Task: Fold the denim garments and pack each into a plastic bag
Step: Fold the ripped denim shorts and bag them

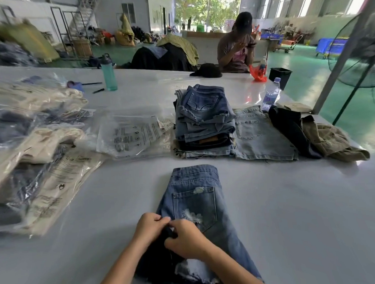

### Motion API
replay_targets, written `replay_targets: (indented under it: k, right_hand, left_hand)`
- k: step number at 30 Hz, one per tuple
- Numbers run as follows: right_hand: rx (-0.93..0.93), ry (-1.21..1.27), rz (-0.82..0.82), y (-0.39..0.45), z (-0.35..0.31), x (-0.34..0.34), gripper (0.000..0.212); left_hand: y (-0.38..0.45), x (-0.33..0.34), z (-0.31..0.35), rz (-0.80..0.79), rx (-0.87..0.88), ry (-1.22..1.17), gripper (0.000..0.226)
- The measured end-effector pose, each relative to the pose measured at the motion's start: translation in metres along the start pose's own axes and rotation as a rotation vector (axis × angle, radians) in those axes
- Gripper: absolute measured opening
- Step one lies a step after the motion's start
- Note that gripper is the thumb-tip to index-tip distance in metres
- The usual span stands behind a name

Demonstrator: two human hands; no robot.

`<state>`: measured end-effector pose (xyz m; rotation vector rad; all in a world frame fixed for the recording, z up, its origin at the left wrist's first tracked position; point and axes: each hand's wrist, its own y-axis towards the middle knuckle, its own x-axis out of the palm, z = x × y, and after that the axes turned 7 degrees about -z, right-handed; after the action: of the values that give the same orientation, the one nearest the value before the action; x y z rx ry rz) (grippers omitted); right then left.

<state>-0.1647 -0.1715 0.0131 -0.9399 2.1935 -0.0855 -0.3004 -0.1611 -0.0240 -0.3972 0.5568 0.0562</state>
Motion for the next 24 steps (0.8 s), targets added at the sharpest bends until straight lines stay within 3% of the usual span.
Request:
replay_targets:
  k: [4,6,9,10,12,15,17,20,22,24]
  right_hand:
    - [-0.133,0.152,0.193,-0.007,-0.016,0.001,0.025]
    - [-0.171,0.167,0.198,-0.009,-0.022,0.007,0.029]
    - [-0.144,0.034,-0.025,-0.013,-0.024,0.017,0.032]
    - [-0.126,-0.014,-0.022,-0.013,-0.02,0.018,0.029]
    - [-0.029,-0.155,0.149,-0.013,-0.006,0.012,0.024]
    - [0.324,-0.44,0.432,-0.023,0.032,-0.007,0.043]
    - [0.549,-0.342,0.408,-0.037,0.063,-0.018,0.057]
    - [0.516,-0.045,0.229,-0.058,0.107,-0.033,0.059]
    - [0.48,-0.059,0.279,-0.068,0.127,-0.06,0.051]
    - [0.572,-0.295,0.444,-0.074,0.14,-0.097,0.049]
  left_hand:
    - [0.002,-0.019,0.019,0.065,0.139,-0.086,0.02]
    - [0.006,-0.031,0.017,0.069,0.151,-0.075,0.017]
    - [0.011,-0.034,-0.005,-0.024,0.01,0.377,0.02]
    - [0.009,-0.031,-0.015,-0.042,-0.036,0.495,0.02]
    - [0.007,-0.022,-0.034,-0.015,-0.037,0.533,0.026]
    - [-0.006,-0.01,-0.042,0.067,-0.002,0.491,0.028]
    - [-0.013,-0.003,-0.039,0.108,-0.017,0.498,0.027]
    - [-0.029,0.015,-0.023,0.109,-0.061,0.485,0.035]
    - [-0.046,0.041,-0.009,0.022,-0.021,0.425,0.041]
    - [-0.068,0.075,0.004,-0.246,0.043,0.312,0.048]
